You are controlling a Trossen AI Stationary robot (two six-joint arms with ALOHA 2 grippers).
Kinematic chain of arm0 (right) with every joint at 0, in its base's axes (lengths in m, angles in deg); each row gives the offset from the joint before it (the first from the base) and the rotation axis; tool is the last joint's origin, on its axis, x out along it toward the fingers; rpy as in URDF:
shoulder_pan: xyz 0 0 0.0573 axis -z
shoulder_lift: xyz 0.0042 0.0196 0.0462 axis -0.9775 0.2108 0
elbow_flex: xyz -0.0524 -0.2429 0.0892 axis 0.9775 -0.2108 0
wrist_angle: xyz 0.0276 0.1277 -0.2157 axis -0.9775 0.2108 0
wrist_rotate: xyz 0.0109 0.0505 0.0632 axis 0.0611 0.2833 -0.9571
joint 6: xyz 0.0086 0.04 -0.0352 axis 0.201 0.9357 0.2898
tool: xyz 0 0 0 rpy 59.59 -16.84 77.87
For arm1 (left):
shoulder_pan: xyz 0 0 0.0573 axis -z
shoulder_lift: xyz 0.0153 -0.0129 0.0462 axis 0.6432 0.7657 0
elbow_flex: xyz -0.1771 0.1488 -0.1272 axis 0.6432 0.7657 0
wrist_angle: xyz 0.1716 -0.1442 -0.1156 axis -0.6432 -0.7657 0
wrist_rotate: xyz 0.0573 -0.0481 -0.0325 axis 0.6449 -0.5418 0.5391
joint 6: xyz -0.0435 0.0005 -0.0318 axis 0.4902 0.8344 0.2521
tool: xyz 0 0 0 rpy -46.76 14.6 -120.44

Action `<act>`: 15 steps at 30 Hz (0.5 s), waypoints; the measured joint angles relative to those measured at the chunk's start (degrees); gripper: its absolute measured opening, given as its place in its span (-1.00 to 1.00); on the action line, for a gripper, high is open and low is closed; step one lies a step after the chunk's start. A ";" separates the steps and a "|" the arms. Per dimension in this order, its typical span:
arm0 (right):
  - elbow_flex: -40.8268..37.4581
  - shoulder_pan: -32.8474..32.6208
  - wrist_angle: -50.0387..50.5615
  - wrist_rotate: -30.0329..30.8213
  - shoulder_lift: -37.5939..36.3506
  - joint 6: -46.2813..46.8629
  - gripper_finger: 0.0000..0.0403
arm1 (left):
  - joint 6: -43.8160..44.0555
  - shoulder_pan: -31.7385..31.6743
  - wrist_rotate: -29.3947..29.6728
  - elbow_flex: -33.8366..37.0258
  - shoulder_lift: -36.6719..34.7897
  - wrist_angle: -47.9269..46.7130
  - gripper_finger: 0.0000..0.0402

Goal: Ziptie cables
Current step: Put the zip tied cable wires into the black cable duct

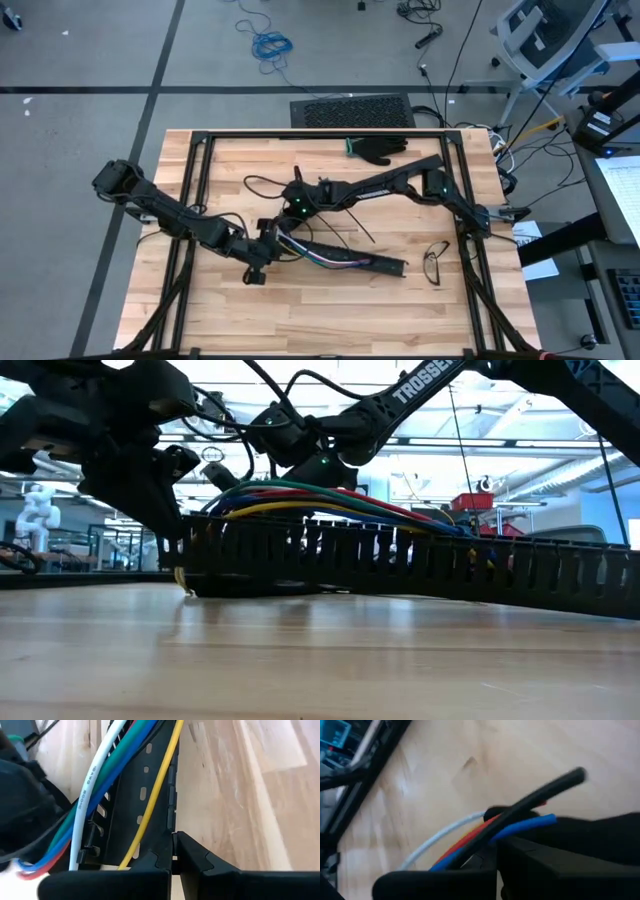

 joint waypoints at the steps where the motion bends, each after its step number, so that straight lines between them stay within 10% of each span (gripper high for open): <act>1: 0.00 0.28 -0.41 -0.13 -0.02 0.43 -1.00 | 0.92 0.08 -0.13 0.00 0.00 0.13 -0.91; 15: 0.04 2.78 -8.70 -7.98 -0.25 9.70 -1.00 | 3.65 3.53 4.16 0.02 0.00 0.22 -0.91</act>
